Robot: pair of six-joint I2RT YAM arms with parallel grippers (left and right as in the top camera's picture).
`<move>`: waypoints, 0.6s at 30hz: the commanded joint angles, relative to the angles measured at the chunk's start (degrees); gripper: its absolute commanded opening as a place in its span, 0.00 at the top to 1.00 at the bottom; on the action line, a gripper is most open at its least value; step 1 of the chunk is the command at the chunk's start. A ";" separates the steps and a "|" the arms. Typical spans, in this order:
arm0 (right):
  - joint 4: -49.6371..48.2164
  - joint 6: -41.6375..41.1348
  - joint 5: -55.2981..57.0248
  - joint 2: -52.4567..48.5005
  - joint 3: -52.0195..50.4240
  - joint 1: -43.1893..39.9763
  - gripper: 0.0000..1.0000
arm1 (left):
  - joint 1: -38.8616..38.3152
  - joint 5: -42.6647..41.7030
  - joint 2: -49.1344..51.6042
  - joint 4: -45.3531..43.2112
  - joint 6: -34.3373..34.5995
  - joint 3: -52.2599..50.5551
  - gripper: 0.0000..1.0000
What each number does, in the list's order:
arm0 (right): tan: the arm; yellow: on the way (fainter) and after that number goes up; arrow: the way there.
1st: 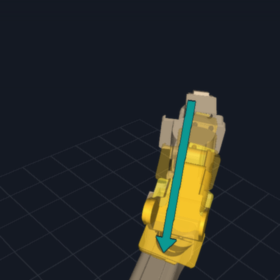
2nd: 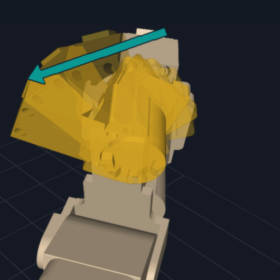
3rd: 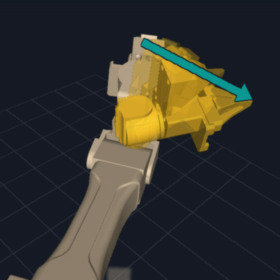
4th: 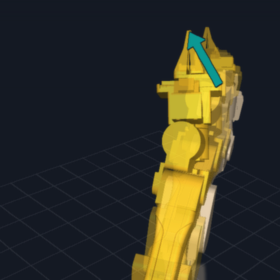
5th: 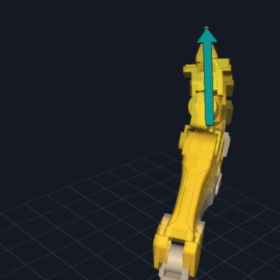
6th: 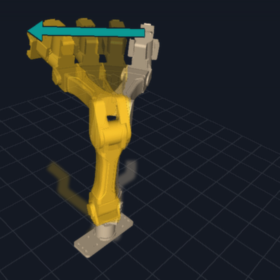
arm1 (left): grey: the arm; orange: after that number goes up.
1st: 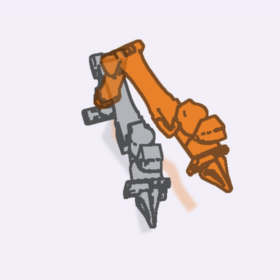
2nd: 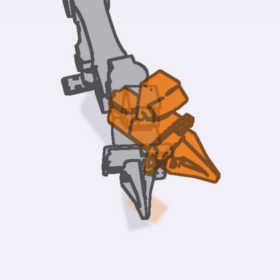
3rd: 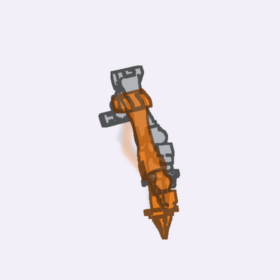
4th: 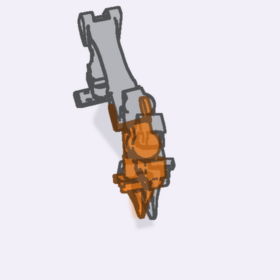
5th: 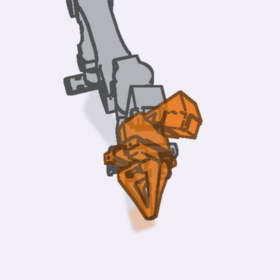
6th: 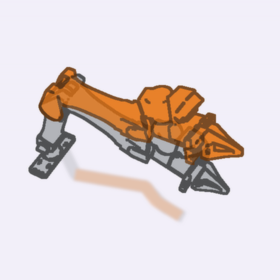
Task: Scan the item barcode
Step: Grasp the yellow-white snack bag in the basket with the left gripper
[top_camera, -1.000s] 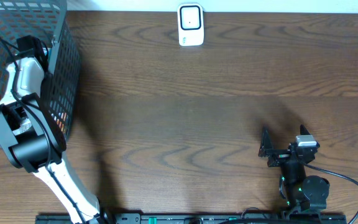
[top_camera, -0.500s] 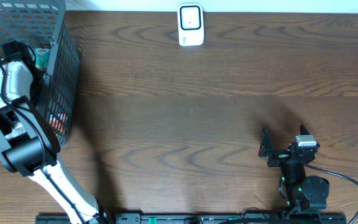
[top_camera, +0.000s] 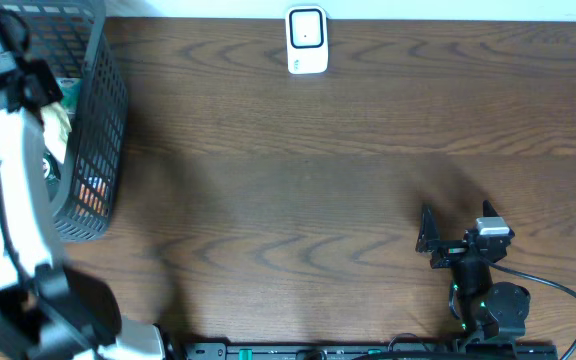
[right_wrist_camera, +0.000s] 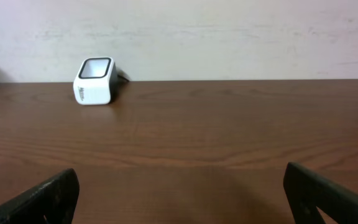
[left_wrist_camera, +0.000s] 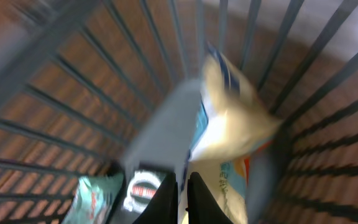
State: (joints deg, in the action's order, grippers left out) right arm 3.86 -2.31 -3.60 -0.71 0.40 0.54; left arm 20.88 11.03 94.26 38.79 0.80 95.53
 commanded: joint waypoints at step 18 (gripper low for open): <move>0.24 -0.22 0.22 0.33 -0.07 -0.92 0.01 | 1.49 -2.91 -8.09 -0.17 4.13 1.03 0.28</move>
State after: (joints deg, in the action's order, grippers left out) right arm 3.88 -2.31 -3.60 -0.71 0.40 0.54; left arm 21.23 8.73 83.13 37.54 4.56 95.77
